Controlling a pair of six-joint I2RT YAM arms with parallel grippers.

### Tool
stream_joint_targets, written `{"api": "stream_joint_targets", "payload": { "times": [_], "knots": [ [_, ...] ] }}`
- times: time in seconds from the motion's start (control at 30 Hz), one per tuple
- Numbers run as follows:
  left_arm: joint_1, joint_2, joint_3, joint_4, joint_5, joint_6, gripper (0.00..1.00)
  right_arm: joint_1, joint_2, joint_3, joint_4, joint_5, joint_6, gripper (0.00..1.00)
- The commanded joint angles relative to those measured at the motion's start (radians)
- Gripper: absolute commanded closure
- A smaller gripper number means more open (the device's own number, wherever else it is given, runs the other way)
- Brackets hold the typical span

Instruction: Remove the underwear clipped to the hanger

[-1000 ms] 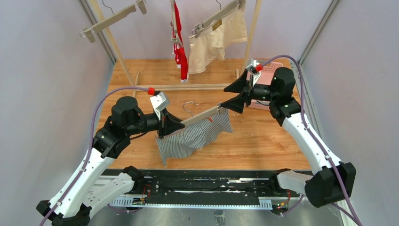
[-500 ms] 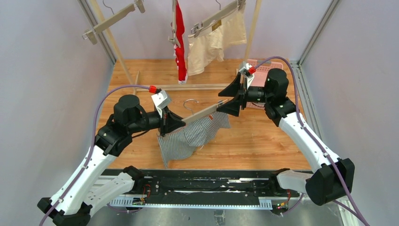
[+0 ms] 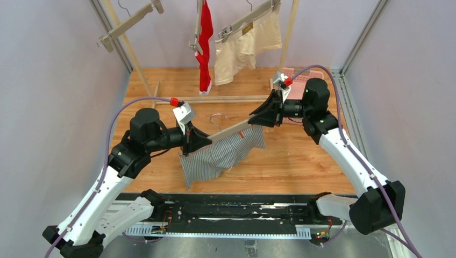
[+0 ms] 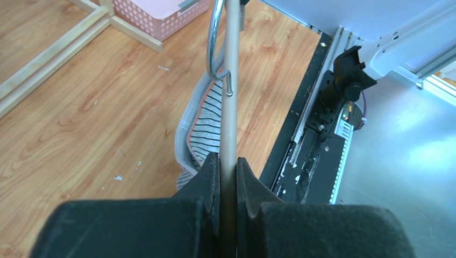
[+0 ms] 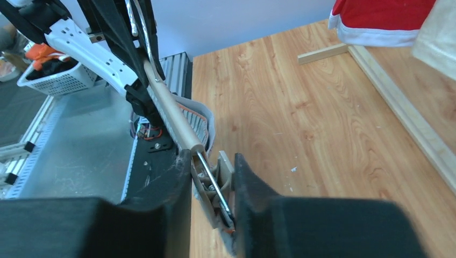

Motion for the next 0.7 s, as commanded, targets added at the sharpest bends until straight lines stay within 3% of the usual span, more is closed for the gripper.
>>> {"api": "stream_joint_targets", "payload": {
  "times": [0.0,0.23,0.3,0.4,0.57,0.67],
  "knots": [
    [-0.009,-0.007,0.037,0.092,0.004,-0.023,1.0,0.015,0.01,0.002,-0.017,-0.01,-0.019,0.98],
    [-0.009,0.009,0.045,0.099,0.013,-0.013,1.0,0.015,-0.013,0.033,-0.077,0.031,-0.058,0.96],
    [-0.009,0.014,0.055,0.094,0.015,-0.006,1.0,0.015,-0.019,0.057,-0.122,0.067,-0.084,0.63],
    [-0.009,0.023,0.075,0.092,0.019,-0.002,1.0,0.015,-0.035,0.098,-0.181,0.182,-0.111,0.28],
    [-0.01,0.021,0.076,0.089,0.001,0.007,1.0,0.027,-0.102,0.122,-0.146,0.473,-0.016,0.24],
    [-0.009,0.023,0.053,0.095,-0.032,-0.005,1.0,0.105,-0.153,0.098,-0.188,0.79,-0.032,0.23]
  ]
}}
